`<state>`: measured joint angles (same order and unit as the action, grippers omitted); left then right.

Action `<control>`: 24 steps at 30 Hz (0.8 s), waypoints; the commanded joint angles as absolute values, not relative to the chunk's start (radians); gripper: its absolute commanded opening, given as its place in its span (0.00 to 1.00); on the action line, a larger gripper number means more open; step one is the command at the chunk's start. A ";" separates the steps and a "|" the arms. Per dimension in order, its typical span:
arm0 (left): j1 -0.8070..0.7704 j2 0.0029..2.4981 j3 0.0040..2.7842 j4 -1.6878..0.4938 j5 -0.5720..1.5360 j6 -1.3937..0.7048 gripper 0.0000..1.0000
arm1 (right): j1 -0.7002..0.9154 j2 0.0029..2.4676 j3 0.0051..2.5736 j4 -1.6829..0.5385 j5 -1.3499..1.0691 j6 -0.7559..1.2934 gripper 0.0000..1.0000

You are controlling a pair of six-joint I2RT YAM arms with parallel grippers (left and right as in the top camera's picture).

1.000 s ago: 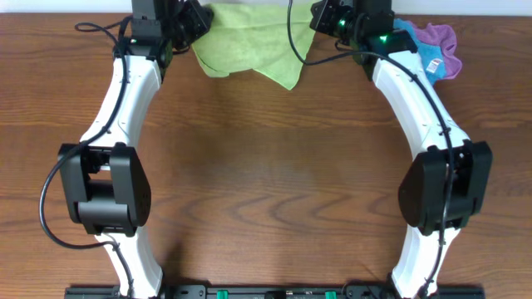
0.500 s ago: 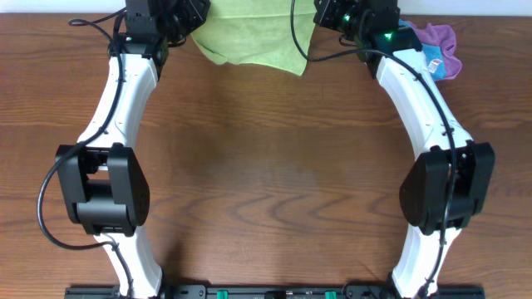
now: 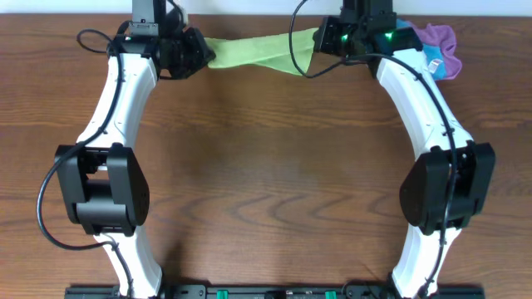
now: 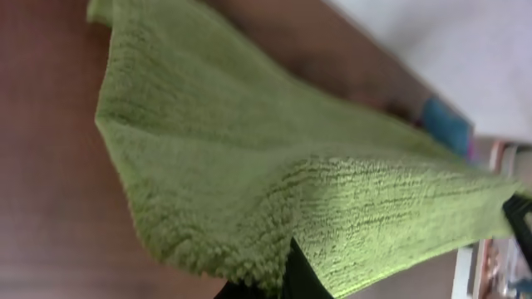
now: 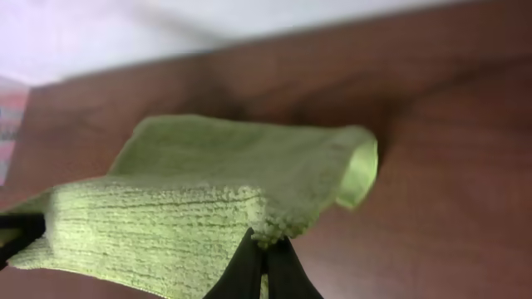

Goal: Fold the cloth
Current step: 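Lower the held towel edge toward the table with both grippers, then pull the towel toward the near side and release it flat with both grippers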

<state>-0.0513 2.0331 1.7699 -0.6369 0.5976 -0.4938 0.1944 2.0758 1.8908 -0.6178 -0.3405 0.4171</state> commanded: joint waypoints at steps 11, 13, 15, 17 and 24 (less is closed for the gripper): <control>-0.035 1.973 1.786 -0.975 0.653 -0.281 0.06 | 0.242 1.990 1.911 -0.869 -0.371 0.292 0.01; -0.035 1.946 1.786 -1.040 0.640 -0.257 0.06 | 0.249 1.986 1.911 -0.920 -0.371 0.282 0.01; -0.035 1.926 1.786 -1.105 0.624 -0.241 0.06 | 0.262 1.985 1.911 -0.988 -0.371 0.282 0.02; -0.035 1.917 1.786 -1.163 0.618 -0.216 0.06 | 0.276 1.985 1.911 -1.044 -0.371 0.274 0.01; -0.069 1.917 1.736 -1.324 0.618 -0.125 0.06 | 0.353 1.985 1.911 -1.161 -0.362 0.237 0.01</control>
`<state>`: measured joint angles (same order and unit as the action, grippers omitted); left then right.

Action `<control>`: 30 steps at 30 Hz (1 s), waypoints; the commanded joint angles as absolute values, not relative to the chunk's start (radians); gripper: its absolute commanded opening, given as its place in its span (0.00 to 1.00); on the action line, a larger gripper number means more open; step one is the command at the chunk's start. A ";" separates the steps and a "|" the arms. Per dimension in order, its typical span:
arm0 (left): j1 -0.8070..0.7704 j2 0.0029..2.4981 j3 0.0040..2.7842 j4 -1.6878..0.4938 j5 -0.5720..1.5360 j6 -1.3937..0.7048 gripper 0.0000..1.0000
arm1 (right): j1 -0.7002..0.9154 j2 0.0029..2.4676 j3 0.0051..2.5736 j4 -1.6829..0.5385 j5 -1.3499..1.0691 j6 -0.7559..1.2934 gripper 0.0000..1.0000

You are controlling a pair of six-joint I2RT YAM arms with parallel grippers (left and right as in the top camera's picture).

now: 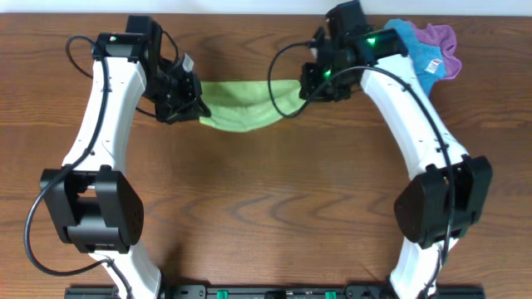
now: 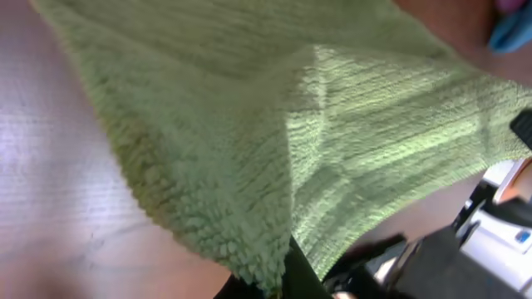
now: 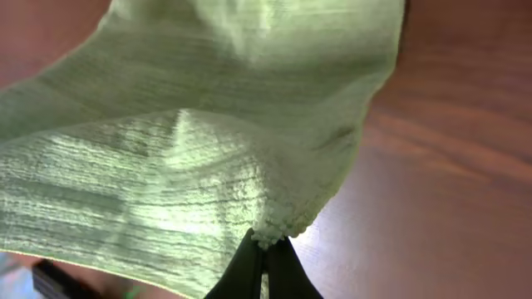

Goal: Fold the cloth
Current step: 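Pull the towel toward the near side and release it flat with both grippers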

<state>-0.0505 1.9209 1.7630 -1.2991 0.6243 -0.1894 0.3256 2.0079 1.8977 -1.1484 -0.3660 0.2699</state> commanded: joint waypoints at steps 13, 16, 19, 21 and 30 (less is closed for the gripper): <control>-0.098 1.916 1.546 -1.366 0.604 -0.050 0.06 | 0.396 1.985 1.911 -1.332 -0.265 0.220 0.02; -0.088 1.915 1.545 -1.388 0.559 -0.026 0.06 | 0.396 1.985 1.905 -1.368 -0.242 0.220 0.01; -0.084 1.915 1.535 -1.394 0.524 -0.022 0.06 | 0.396 1.985 1.888 -1.382 -0.234 0.220 0.01; -0.084 1.915 1.512 -1.385 0.524 -0.021 0.06 | 0.397 1.985 1.875 -1.386 -0.234 0.220 0.02; -0.058 1.905 1.486 -1.398 0.513 -0.015 0.44 | 0.400 1.985 1.862 -1.398 -0.236 0.219 0.35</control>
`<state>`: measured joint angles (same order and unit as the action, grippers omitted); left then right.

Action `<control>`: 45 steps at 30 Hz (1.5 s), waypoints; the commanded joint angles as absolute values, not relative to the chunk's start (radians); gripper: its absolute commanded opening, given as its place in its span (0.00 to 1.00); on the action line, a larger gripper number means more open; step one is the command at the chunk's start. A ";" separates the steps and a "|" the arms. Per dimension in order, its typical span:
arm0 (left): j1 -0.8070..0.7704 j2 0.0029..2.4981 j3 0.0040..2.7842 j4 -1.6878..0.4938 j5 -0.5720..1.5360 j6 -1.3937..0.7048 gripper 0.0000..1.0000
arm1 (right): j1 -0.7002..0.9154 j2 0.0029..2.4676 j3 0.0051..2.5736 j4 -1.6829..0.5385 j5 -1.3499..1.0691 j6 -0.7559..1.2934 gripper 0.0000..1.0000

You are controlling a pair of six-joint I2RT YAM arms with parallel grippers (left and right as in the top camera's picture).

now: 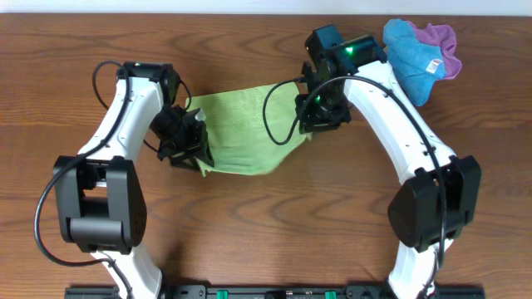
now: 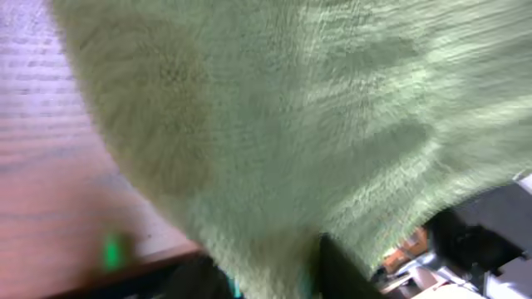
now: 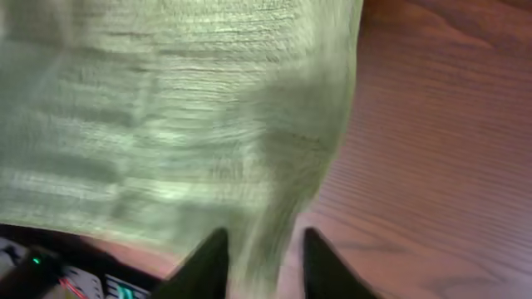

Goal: Fold the cloth
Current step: 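Pull the towel toward the near side and release it flat with both grippers, then move both grippers to the towel's near corners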

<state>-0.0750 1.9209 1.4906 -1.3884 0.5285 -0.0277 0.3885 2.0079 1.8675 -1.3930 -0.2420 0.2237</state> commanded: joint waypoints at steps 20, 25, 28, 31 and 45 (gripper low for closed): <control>0.196 1.399 1.422 -1.469 0.467 -0.087 0.55 | 0.340 1.714 1.853 -1.502 -0.184 0.192 0.36; 0.243 1.164 1.201 -1.436 0.464 -0.184 0.55 | 0.339 1.605 1.726 -1.504 -0.161 0.194 0.35; 0.251 1.015 1.028 -1.353 0.529 -0.289 0.56 | 0.340 1.491 1.531 -1.459 -0.184 0.218 0.35; 0.251 0.941 0.949 -1.295 0.551 -0.324 0.61 | 0.339 1.379 1.363 -1.365 -0.224 0.263 0.35; 0.250 0.914 0.611 -0.934 0.635 -0.554 0.97 | 0.310 1.165 0.755 -0.812 -0.439 0.525 0.42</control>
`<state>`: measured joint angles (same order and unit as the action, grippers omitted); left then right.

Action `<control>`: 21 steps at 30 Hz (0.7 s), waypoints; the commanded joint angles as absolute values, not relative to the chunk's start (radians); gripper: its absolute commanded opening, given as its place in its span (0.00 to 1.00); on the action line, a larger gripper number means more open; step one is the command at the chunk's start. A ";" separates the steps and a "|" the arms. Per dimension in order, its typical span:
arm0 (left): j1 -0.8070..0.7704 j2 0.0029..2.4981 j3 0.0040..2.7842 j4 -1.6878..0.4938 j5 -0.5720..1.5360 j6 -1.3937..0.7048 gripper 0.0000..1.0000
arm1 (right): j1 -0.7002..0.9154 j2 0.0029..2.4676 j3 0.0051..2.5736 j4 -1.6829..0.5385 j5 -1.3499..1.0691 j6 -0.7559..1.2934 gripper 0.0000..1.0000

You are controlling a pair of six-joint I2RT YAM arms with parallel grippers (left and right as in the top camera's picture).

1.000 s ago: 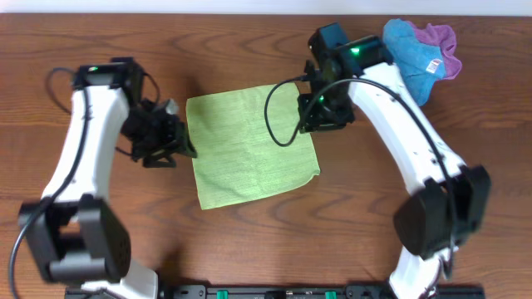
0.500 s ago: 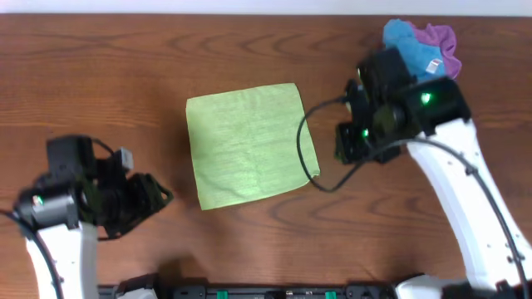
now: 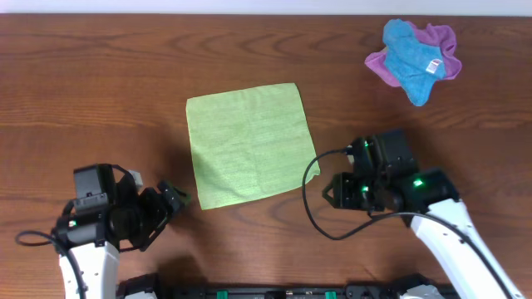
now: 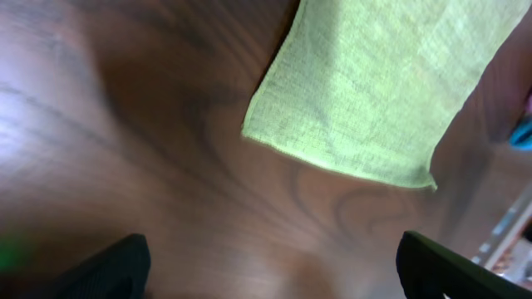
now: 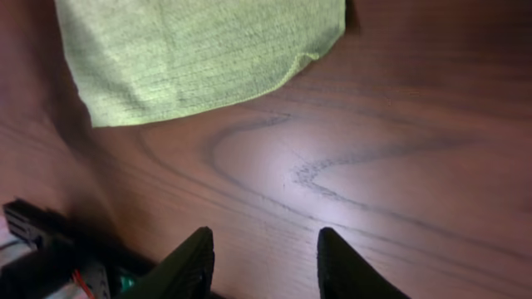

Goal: Fold the cloth
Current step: 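Move both grippers to the towel's near corners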

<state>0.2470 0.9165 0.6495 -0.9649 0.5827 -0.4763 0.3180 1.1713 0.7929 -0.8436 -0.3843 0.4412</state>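
A green cloth lies flat and square on the wooden table, near the middle. Its near edge shows in the left wrist view and in the right wrist view. My left gripper sits at the front left, just off the cloth's near left corner, open with nothing between its fingers. My right gripper is at the front right, a little off the cloth's near right corner, also open and empty, fingertips over bare wood.
A blue cloth lies on a purple cloth at the table's far right corner. The black base rail runs along the front edge.
Both grippers have let go of the green cloth and moved back to the front of the table. The cloth now lies spread flat where it was being lowered.
Both grippers held the green cloth stretched between them at the far edge of the table. Then they held it sagging closer to the middle, then partly laid on the wood with the grippers opening. Now it lies flat and both arms are withdrawn.
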 commanded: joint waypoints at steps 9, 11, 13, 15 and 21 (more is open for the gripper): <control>0.250 0.914 0.487 -0.697 0.647 -0.797 0.95 | 0.244 1.184 0.630 -0.592 -0.445 0.625 0.53; 0.250 0.914 0.464 -0.664 0.646 -0.853 0.95 | 0.231 1.213 0.619 -0.545 -0.445 0.633 0.57; 0.250 0.914 0.439 -0.643 0.643 -0.894 0.95 | 0.223 1.253 0.619 -0.506 -0.446 0.637 0.59; 0.250 0.915 0.414 -0.618 0.643 -0.919 0.95 | 0.221 1.289 0.619 -0.474 -0.445 0.652 0.58; 0.250 0.915 0.324 -0.521 0.648 -1.045 0.95 | 0.221 1.414 0.619 -0.345 -0.465 0.697 0.58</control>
